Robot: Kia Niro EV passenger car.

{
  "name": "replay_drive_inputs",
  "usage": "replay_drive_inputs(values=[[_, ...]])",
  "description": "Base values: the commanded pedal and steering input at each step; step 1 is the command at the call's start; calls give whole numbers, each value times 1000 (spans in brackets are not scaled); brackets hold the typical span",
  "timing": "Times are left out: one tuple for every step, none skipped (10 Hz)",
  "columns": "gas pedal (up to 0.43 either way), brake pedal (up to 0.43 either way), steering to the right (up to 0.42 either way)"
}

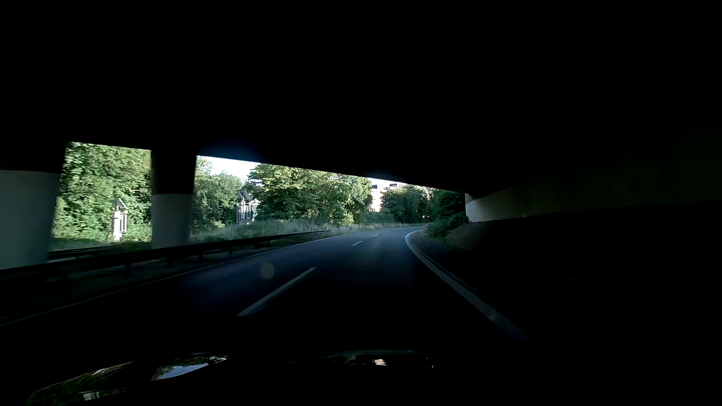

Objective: Follow the waypoints while adhering to traffic rules and regulations

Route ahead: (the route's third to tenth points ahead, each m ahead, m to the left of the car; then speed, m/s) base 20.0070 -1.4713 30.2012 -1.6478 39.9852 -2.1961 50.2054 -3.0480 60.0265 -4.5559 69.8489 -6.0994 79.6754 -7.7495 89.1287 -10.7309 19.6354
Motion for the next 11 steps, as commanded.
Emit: replay_drive_inputs(values=[[118,0,11],[118,0,12],[118,0,13],[118,0,14],[118,0,15],[118,0,16],[118,0,16],[118,0,16],[118,0,16],[130,0,16],[130,0,16]])
